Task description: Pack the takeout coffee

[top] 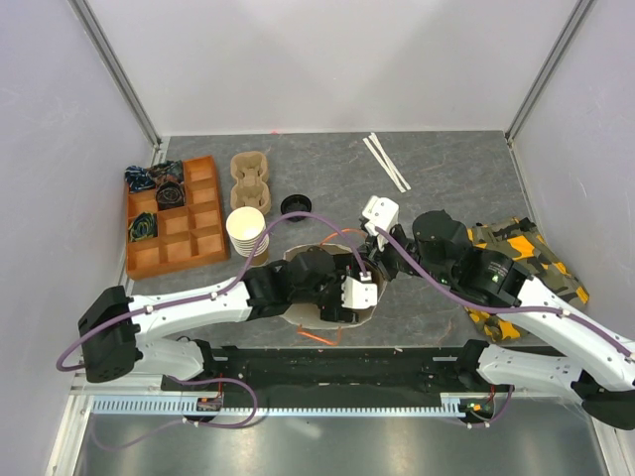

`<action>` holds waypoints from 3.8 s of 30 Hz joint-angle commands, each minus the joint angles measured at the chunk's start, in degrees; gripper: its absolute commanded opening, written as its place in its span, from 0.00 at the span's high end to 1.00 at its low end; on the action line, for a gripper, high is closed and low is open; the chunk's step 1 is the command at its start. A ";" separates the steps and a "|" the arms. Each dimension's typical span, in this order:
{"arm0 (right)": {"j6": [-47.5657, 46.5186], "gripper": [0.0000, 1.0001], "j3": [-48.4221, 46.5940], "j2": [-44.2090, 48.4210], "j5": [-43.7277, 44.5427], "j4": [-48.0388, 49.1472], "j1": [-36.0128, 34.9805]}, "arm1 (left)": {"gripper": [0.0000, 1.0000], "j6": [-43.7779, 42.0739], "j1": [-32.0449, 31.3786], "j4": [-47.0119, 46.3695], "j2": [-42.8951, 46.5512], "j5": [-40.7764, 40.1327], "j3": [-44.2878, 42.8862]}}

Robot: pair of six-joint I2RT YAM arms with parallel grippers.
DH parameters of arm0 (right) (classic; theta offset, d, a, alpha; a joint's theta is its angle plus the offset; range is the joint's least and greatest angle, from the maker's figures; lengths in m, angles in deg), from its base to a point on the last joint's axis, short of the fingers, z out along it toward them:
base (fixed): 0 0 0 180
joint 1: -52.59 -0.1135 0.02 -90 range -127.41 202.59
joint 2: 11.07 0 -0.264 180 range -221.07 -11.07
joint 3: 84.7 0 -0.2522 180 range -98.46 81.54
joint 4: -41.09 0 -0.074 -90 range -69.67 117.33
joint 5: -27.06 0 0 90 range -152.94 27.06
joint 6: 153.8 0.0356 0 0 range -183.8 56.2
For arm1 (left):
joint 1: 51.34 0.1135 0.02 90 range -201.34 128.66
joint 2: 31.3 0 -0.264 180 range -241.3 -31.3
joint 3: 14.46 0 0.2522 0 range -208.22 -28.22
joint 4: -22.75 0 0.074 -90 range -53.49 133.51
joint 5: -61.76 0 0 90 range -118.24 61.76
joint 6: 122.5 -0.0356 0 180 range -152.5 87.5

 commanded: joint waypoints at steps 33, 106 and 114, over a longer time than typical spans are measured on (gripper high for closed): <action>-6.39 1.00 -4.07 -5.80 -4.84 -1.58 8.93 | 0.10 -1.32 4.85 7.04 9.15 4.17 -13.67; -7.80 0.02 -24.19 -11.60 -6.60 -5.54 17.89 | 0.51 24.96 27.70 15.83 2.21 12.43 -41.27; -0.78 0.02 -37.19 -17.92 7.29 -8.96 20.96 | 0.51 31.90 35.61 20.23 -2.18 16.47 -49.09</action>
